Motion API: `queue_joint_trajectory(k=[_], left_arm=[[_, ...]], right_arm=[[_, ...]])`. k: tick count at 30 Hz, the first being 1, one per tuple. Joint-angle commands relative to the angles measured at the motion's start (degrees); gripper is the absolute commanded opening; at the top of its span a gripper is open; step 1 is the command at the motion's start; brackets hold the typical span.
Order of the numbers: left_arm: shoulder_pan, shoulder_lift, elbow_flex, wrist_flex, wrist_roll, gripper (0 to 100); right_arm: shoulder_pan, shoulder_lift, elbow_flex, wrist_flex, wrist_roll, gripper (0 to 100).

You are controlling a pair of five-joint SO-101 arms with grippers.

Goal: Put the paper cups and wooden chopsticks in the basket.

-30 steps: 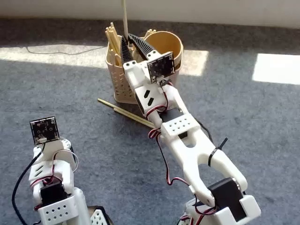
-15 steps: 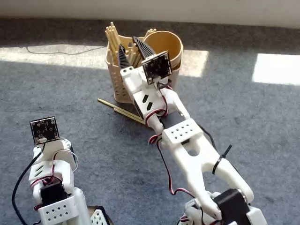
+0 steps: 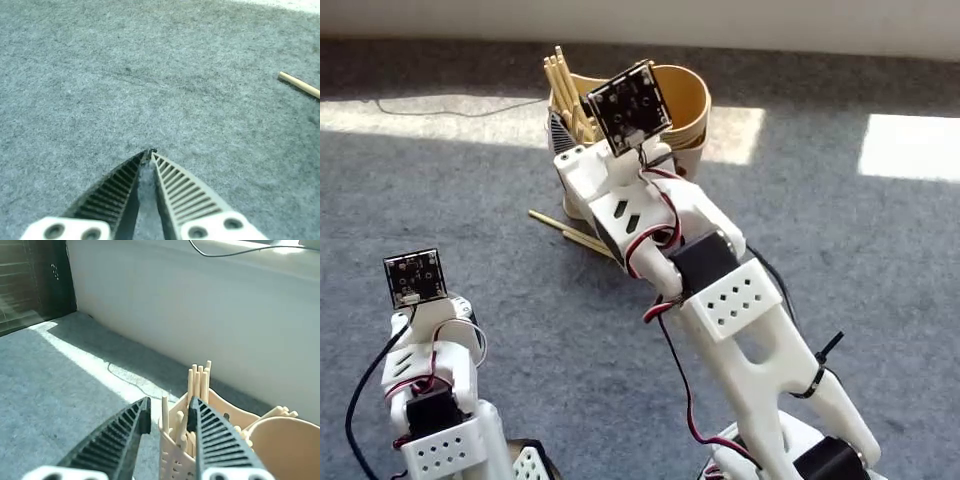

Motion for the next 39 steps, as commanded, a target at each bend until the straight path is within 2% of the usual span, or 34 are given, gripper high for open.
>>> queue_joint_trajectory(k=[1, 7, 11, 16, 21, 26, 39], left_arm=[[-0.4, -0.4, 1.1, -1.1, -0.4, 1], [-0.4, -0.4, 1.1, -1.1, -0.4, 1], [-0.3, -0.4, 1.1, -1.1, -0.4, 1], [-0.3, -0.4, 1.1, -1.1, -0.4, 1], [-0.4, -0.4, 1.1, -1.1, -0.4, 1], [-0.5, -0.4, 1.1, -1.1, -0.4, 1], [-0.5, -0.4, 1.1, -1.1, -0.4, 1]], right_arm=[[-2.3, -2.6, -7.5, 10.5, -0.4, 12.4], [-6.3, -2.5, -12.7, 27.1, -0.4, 12.4], [-8.5, -2.5, -12.7, 32.8, -0.2, 12.4], [-8.9, -0.8, -11.1, 33.6, -0.1, 12.4], [-8.8, 8.0, -9.0, 33.6, 0.3, 12.4], [-7.3, 18.4, -9.3, 33.4, 8.8, 12.4], [-1.4, 40.2, -16.2, 29.9, 19.4, 12.4]])
